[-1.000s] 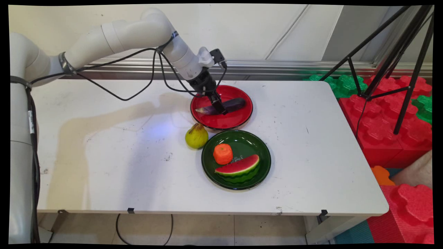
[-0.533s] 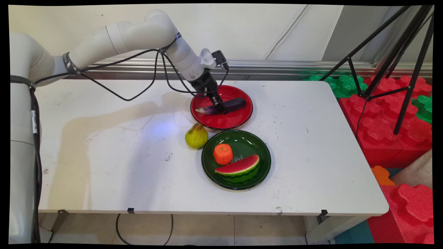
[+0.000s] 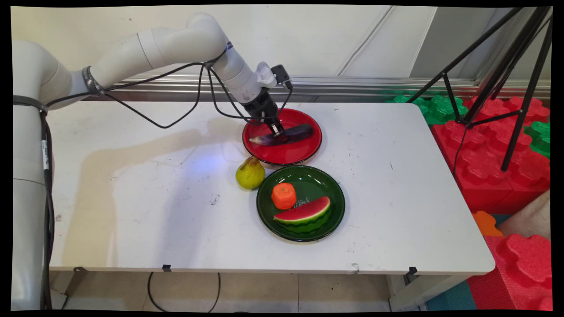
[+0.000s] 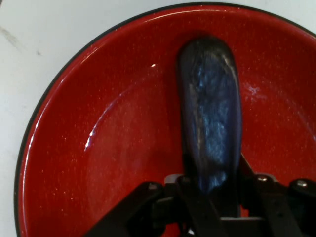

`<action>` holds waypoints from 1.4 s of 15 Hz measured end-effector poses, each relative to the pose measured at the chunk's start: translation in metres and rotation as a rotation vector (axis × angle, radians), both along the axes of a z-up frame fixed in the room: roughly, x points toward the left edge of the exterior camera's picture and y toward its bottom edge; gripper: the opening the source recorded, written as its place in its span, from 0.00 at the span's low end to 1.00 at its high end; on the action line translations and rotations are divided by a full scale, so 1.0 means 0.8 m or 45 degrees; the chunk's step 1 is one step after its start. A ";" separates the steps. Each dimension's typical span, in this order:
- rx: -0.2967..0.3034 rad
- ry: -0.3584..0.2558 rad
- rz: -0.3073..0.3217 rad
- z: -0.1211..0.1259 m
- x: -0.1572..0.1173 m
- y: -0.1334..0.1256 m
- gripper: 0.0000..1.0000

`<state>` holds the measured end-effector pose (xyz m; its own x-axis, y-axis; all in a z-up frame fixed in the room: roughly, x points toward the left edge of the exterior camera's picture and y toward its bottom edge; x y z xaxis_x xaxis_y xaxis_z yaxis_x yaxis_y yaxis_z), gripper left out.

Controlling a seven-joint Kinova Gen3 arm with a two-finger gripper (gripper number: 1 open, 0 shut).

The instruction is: Place the picked object on the table

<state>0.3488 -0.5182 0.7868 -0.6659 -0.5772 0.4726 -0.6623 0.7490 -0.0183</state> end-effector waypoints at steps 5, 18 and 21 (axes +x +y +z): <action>-0.006 0.005 -0.006 0.005 0.001 0.001 0.00; -0.101 0.095 -0.035 0.069 0.034 0.032 0.00; -0.115 0.114 -0.049 0.085 0.042 0.043 0.00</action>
<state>0.3822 -0.4837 0.8546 -0.6395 -0.5047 0.5799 -0.6352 0.7718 -0.0287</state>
